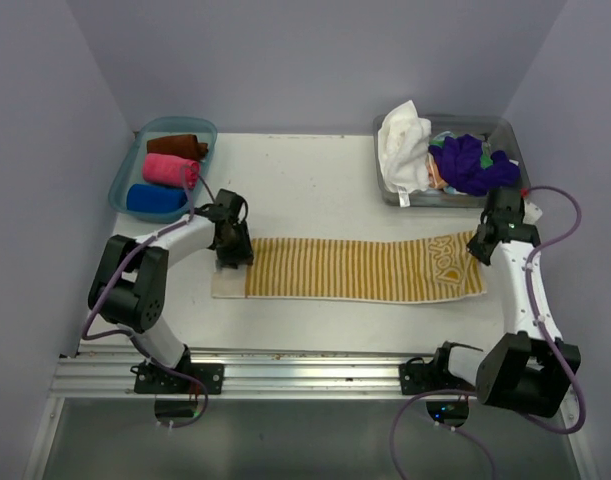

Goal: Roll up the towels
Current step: Fold the towel

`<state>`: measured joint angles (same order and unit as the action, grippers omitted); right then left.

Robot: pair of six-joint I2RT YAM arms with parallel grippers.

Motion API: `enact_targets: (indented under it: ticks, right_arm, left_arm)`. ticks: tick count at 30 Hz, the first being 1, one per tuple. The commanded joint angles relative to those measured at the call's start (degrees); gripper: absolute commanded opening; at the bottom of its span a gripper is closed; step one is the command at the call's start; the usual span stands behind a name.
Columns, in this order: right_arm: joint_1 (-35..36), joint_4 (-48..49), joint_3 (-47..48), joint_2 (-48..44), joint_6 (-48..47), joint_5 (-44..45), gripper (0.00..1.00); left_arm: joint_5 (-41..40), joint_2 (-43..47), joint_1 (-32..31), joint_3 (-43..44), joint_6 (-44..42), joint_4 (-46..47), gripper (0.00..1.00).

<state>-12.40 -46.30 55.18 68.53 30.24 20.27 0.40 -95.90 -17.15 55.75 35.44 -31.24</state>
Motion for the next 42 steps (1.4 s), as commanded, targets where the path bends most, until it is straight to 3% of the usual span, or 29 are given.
enact_targets:
  ticks: [1, 7, 14, 22, 32, 42]
  right_arm:
    - [-0.2, -4.6, 7.5, -3.0, -1.0, 3.7, 0.0]
    - [2.8, -6.8, 15.6, -4.1, -3.0, -2.8, 0.0]
    - [24.5, -11.0, 25.0, 0.4, 1.5, 4.2, 0.0]
    - [39.4, -10.2, 32.4, 6.8, 5.2, 5.3, 0.0]
    - [60.5, -7.5, 44.5, 23.4, 7.6, 6.6, 0.0]
    - [69.1, -7.1, 62.7, 44.8, 7.5, 1.8, 0.0]
  left_arm:
    - [4.3, -3.5, -5.2, 0.0, 3.4, 2.6, 0.48]
    - [4.3, -1.5, -5.6, 2.3, 2.3, 0.1, 0.49]
    - [5.1, 4.6, -3.5, 6.4, -0.9, -4.5, 0.51]
    - [6.9, 8.4, 7.6, 1.6, -4.1, -5.1, 0.51]
    - [6.1, 3.8, 9.5, -3.5, -2.7, -1.0, 0.49]
    - [6.7, 1.7, 9.6, -4.9, -2.9, 0.9, 0.49]
